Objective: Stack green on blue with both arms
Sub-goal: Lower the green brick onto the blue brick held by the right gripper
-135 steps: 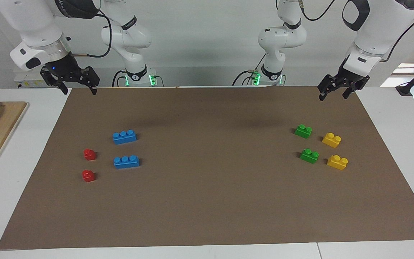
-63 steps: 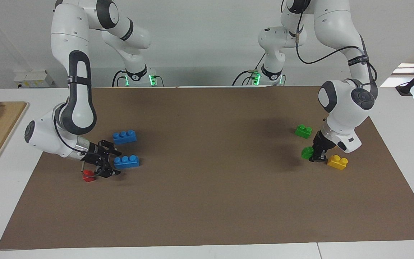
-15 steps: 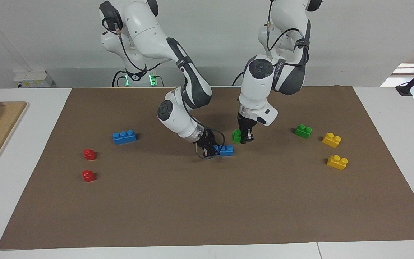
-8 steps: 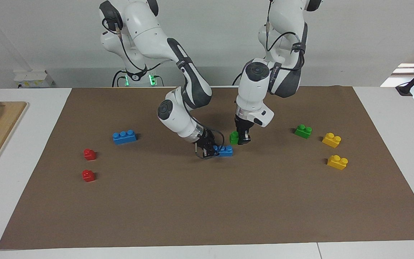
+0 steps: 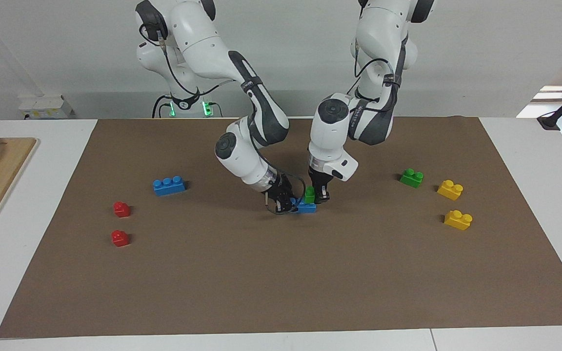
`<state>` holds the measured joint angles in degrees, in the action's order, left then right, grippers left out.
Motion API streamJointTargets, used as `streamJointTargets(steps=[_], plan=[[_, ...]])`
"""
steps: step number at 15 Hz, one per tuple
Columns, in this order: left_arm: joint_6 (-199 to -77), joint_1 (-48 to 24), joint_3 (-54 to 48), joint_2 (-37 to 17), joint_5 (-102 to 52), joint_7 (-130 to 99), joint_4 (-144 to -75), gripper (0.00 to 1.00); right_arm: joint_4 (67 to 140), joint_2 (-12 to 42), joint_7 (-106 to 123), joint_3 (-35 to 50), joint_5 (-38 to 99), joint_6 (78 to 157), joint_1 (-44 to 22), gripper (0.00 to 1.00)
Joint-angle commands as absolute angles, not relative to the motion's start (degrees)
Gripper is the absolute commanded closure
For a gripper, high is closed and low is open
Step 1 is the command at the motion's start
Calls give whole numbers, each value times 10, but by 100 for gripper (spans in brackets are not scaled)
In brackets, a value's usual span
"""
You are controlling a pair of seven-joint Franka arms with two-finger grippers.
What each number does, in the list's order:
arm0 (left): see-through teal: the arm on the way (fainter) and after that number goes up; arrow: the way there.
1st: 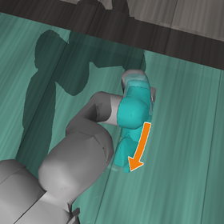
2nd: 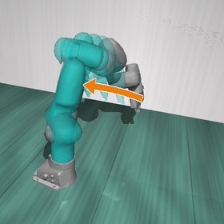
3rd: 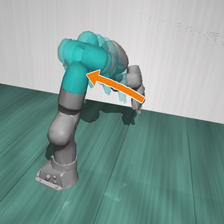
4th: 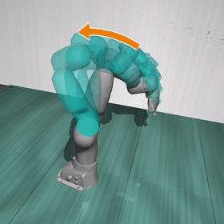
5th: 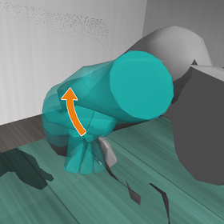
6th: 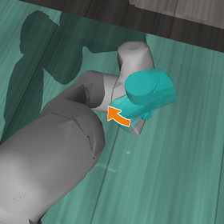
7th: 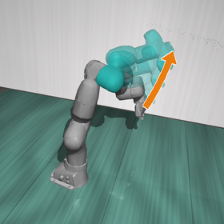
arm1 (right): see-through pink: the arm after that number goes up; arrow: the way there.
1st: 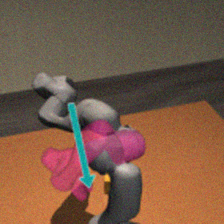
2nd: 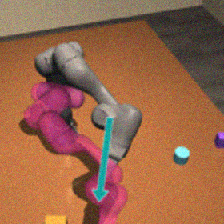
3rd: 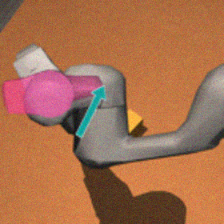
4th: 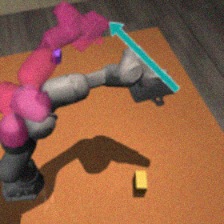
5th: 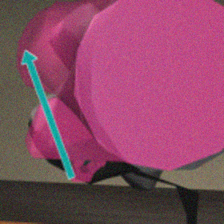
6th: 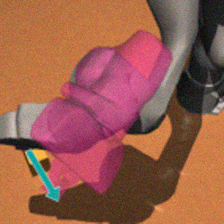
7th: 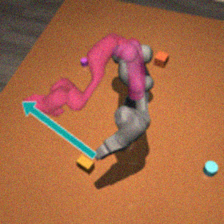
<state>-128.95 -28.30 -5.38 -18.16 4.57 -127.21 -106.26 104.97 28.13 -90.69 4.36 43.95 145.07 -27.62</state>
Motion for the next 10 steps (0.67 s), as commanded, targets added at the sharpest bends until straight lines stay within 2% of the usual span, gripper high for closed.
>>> streamJointTargets(steps=[1, 10], plan=[[-1310, -293, -47, -188, 61, -1293, -1069, 100, 1083, 279, -908, 40, 446, 1494, -283, 100], [-1329, -305, -47, -205, 65, -1301, -1070, 100, 1085, 279, -907, 40, 448, 1496, -282, 100]])
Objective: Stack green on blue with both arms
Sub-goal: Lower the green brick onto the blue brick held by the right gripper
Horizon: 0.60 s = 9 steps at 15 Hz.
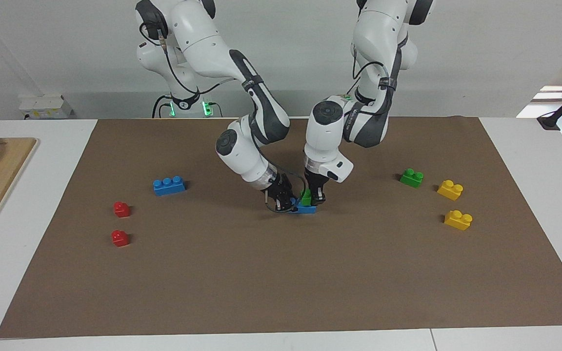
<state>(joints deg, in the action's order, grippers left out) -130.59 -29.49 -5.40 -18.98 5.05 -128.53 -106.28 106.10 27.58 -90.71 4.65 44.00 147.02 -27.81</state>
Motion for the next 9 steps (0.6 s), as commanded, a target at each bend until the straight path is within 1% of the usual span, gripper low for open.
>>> streamJointTargets(steps=[1, 6, 9], plan=[[-1332, -305, -47, -209, 75, -1301, -1070, 100, 1085, 279, -907, 40, 448, 1497, -282, 100], [-1345, -305, -47, -219, 90, -1301, -1073, 100, 1085, 279, -907, 40, 448, 1497, -282, 100], [-1399, -305, -47, -223, 106, -1301, -1112, 100, 1085, 279, -906, 40, 448, 1497, -282, 100]])
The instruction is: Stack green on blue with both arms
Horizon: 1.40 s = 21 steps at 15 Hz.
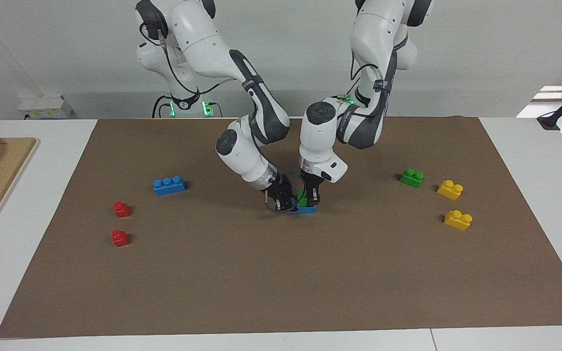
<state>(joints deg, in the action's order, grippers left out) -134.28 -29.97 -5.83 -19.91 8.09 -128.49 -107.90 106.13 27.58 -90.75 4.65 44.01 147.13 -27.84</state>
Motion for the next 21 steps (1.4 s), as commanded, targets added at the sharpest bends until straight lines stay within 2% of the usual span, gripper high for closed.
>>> streamJointTargets(steps=[1, 4, 5, 6, 8, 9, 10, 11, 12, 14, 18, 21], plan=[[-1404, -305, -47, -223, 106, -1301, -1119, 100, 1085, 279, -907, 40, 448, 1497, -282, 100], [-1397, -305, -46, -221, 107, -1301, -1120, 100, 1085, 279, -906, 40, 448, 1497, -281, 100], [-1387, -305, -46, -221, 112, -1296, -1116, 91, 1085, 279, -907, 40, 448, 1497, -282, 100], [-1374, -304, -47, -218, 115, -1293, -1111, 1, 1085, 279, -908, 40, 449, 1497, -281, 100], [-1367, -298, -47, -199, 115, -1272, -1107, 0, 1085, 279, -909, 40, 453, 1496, -280, 100], [-1356, -297, -47, -182, 115, -1269, -1110, 0, 1085, 279, -909, 40, 453, 1495, -278, 95], [-1337, -294, -47, -165, 114, -1266, -1111, 0, 1084, 279, -907, 40, 453, 1496, -279, 52], [-1321, -287, -47, -149, 114, -1263, -1111, 0, 1083, 279, -909, 40, 453, 1495, -279, 33], [-1307, -282, -48, -135, 113, -1261, -1112, 0, 1081, 279, -909, 40, 453, 1494, -278, 21], [-1273, -280, -47, -113, 109, -1247, -1110, 0, 1081, 279, -909, 40, 453, 1494, -278, 13], [-1226, -260, -47, -63, 108, -1214, -1109, 0, 1076, 277, -907, 39, 452, 1484, -268, 12], [-1186, -236, -47, -38, 108, -1156, -1101, 0, 1070, 256, -906, 39, 448, 1457, -230, 9]])
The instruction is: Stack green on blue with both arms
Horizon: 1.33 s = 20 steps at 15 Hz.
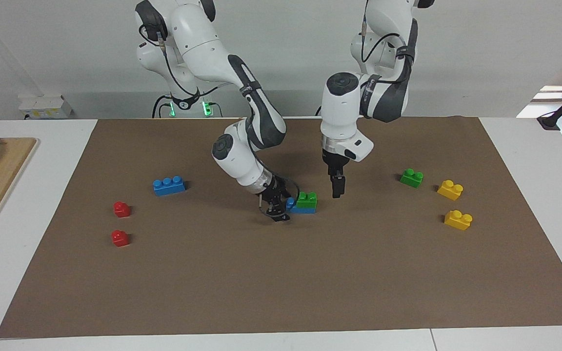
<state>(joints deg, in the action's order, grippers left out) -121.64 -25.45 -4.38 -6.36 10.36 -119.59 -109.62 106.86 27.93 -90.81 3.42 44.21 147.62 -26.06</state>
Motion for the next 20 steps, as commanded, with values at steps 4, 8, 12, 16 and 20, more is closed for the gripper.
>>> streamJointTargets(steps=[4, 8, 12, 16, 20], plan=[[-1182, -174, -46, -2, 79, -1056, -1101, 0, 1052, 222, -876, 36, 415, 1380, -165, 8], [-1141, -118, -39, 32, 57, -837, -1100, 0, 1009, 198, -744, 35, 340, 1301, -111, 0], [-1080, -53, -38, 57, 45, -608, -1086, 0, 988, 171, -618, 34, 293, 1240, -75, 0], [-1021, 5, -35, 66, 30, -320, -1062, 0, 983, 131, -509, 35, 187, 1173, -64, 0], [-991, 23, -29, 65, 25, -126, -1042, 0, 970, 86, -370, 34, 138, 1104, -53, 0]])
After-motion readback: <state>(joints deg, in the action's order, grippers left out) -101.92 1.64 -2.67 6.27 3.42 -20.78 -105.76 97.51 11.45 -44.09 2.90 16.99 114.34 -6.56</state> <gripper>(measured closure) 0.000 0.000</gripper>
